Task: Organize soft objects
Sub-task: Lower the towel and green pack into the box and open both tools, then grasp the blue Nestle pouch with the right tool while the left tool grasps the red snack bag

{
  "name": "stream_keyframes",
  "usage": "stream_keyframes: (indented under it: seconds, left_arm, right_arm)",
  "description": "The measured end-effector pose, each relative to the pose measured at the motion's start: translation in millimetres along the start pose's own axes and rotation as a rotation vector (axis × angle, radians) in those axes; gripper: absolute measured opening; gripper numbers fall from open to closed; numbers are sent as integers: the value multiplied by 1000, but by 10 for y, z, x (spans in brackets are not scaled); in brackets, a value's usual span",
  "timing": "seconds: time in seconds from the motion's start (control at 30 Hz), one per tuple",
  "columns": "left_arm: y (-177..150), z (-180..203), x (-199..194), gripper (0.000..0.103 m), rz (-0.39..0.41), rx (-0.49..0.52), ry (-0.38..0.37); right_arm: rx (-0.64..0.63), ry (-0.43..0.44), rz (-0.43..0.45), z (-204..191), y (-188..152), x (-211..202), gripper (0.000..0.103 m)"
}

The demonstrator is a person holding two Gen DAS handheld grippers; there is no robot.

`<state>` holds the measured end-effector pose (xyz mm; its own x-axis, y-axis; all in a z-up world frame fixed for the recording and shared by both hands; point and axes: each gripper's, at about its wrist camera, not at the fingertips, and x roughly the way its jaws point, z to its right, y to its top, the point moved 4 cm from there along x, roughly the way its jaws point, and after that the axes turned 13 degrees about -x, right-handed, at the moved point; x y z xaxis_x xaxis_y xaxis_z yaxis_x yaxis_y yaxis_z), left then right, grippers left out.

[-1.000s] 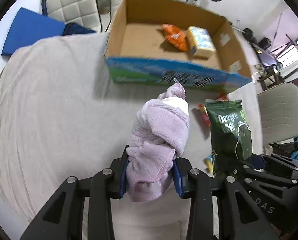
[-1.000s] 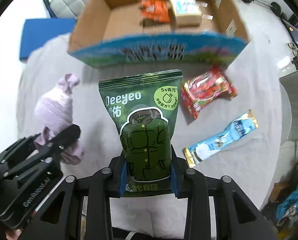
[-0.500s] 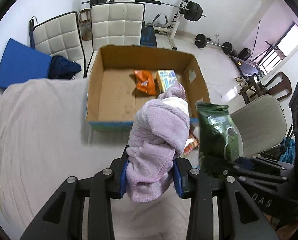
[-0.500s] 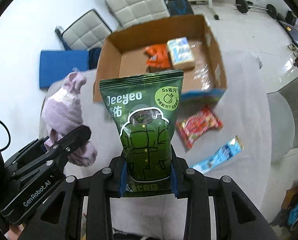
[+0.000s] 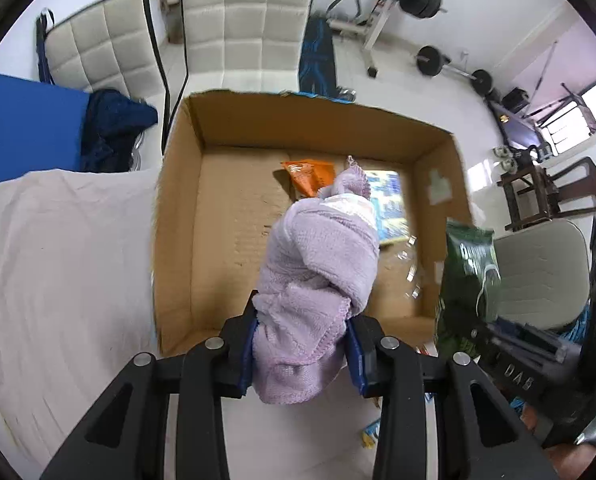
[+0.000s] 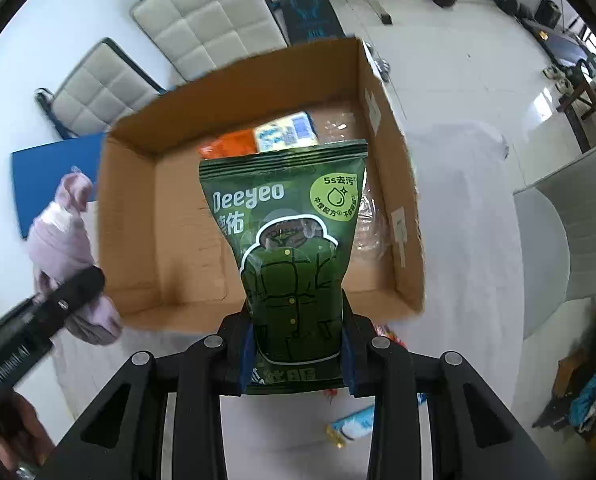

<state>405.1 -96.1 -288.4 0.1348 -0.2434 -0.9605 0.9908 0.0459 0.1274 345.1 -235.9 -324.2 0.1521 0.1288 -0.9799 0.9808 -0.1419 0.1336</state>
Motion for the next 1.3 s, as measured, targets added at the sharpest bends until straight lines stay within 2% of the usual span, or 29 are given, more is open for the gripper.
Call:
stream_keyframes:
  seconds: [0.23,0.37,0.53,0.57,0.63,0.67,0.7,0.87,0.97,1.0,1.07,1.3]
  left_arm:
    - [441,-120,548,34,-81,-25,50]
    - [618,-171,856,36,-117,-29,85]
    - [796,-258,1064,37,-144,-55,114]
    - [820,-282,1103,38,-165,-67,114]
    - [848,-316,1145,39,-190,-82,117]
    - [862,-327,1141,43,-188,-82,126]
    - [873,-335,1128,49,-184,-80,133]
    - [851,-334,969,69,-152,-72,128]
    - [783,-321,882,97,-132,-36,180]
    - [754,-308,852,98,-121,-22,197]
    - [688,-291,791,98,-104,-4,201]
    - [406,-316,514,98,-55,-13,149]
  right_arm:
    - [-6,-51,-100,79,154,600,36]
    - [-15,-66,-135,82,158,774,36]
    - [-34,-63,-162,70,167,871,38]
    - [-32,-65,-165,69,167,872,40]
    - [-43,-71,-187,60,196,919,55]
    - [-47,-75,-194,62,185,930,68]
    - [-50,-66,-192,47,185,931,71]
    - [-42,-60,-183,46,164,878,72]
    - [-45,-61,-170,24,159,827,96]
    - [-48,-58,-164,46,176,768,99]
    - [-58,-57,-163,27,163,732,99]
    - [-83,-69,-154,-42,110,641,99]
